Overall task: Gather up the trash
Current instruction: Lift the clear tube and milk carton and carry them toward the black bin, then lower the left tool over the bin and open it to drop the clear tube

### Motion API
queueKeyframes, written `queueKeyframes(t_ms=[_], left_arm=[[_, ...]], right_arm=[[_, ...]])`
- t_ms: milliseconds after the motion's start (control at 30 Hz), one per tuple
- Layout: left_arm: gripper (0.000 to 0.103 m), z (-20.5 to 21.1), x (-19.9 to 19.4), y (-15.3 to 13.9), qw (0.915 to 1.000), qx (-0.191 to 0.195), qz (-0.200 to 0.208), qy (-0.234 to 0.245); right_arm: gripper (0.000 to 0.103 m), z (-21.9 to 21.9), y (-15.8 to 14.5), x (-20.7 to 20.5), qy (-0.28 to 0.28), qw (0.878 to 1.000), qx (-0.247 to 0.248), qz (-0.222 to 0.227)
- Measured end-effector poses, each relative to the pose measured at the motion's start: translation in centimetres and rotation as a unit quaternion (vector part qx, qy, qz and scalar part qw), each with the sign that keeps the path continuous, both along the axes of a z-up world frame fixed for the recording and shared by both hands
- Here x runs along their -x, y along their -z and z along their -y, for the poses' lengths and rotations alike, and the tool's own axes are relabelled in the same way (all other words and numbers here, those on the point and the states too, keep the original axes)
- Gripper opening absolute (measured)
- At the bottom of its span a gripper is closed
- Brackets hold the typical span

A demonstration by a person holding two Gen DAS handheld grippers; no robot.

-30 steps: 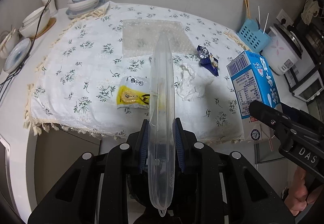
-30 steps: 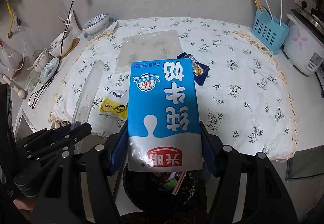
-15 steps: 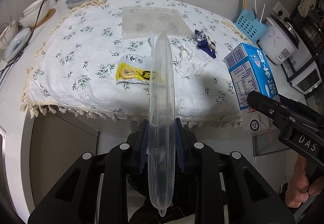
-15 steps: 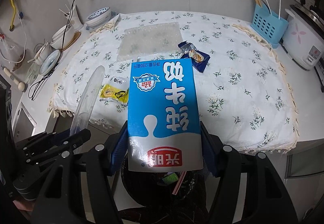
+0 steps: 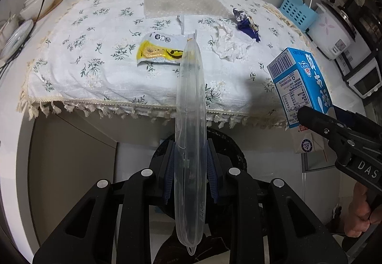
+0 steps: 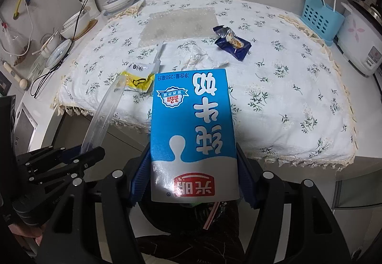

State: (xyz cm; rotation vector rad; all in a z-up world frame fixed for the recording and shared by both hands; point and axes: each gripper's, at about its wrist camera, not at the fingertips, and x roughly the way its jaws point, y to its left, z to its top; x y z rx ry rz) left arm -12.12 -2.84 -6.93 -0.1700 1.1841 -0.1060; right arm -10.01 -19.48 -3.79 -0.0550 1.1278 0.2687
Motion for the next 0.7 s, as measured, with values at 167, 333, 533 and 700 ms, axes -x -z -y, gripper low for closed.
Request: queueKeyframes(t_ms=[167,333,533,700], left_arm=[[0.024,0.3,0.6,1.5,0.9999,0.003,-0.010,0.003],[0.024,0.5,1.0,3.2,0.9998,0.006,-0.020,0.006],[0.024,1.0,1.6,5.1,0.9994,0.004,-0.032,0.015],[0.024,1.2,2.0,7.0,0.9990,-0.002,-0.042,0.018]], right_arm=[[0.061,-0.1,1.9,0.5,-0.006,1.000,0.007,-0.012],[0.061,0.0,4.0,1.0,-0.010,1.000,0.012,-0.025],[0.061,0.1,6.5,1.4,-0.015,0.999,0.022,-0.045],[0.061,0.5,8.8,1.5,-0.015,0.998,0.019,-0.060]])
